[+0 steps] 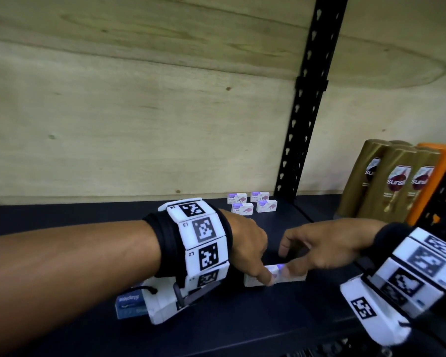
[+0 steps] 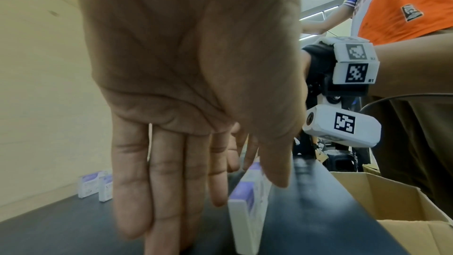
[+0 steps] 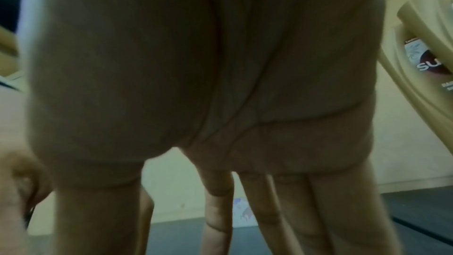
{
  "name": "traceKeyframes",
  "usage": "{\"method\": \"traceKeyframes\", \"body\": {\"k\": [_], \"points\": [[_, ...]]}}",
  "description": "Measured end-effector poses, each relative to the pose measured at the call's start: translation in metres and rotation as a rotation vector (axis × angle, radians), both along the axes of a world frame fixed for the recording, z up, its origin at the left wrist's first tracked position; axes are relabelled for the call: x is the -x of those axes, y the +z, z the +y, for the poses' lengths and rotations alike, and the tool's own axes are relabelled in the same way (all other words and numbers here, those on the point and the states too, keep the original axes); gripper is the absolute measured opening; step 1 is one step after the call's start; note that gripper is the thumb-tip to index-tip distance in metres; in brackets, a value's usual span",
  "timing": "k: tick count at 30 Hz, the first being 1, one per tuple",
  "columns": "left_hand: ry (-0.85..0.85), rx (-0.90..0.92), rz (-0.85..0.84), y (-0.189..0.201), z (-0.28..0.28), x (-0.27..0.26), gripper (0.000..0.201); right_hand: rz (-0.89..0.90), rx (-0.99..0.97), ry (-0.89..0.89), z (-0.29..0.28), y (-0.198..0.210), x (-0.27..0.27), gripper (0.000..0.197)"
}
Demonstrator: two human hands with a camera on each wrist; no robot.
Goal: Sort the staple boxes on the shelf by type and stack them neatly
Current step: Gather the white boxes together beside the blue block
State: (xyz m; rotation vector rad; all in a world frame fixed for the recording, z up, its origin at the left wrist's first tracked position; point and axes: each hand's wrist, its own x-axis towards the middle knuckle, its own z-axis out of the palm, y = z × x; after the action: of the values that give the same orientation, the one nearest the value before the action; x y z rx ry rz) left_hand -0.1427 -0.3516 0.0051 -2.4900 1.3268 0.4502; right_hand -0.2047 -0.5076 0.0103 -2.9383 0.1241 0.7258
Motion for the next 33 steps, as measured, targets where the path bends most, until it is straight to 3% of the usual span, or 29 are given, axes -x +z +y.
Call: {"method": "traceKeyframes", "body": {"k": [4,12,22,33], "points": [[0.062,0.036,0.000,0.012,0.002,-0.015,0.059,-0.121,0.007,0.007,-0.001,0.014,-0.017,0.033],[0.077,0.114,-0.261,0.020,-0.011,-0.074,0.047,-0.293,0.110,-0.022,-0.027,0.022,-0.090,0.015],[0.098,0.107,-0.284,0.004,-0.035,-0.141,0.049,-0.199,0.291,-0.016,-0.044,0.002,-0.158,0.043],[0.104,0.101,-0.189,0.000,-0.052,-0.143,0.019,-0.143,0.394,0.000,-0.046,-0.004,-0.170,0.030]]}}
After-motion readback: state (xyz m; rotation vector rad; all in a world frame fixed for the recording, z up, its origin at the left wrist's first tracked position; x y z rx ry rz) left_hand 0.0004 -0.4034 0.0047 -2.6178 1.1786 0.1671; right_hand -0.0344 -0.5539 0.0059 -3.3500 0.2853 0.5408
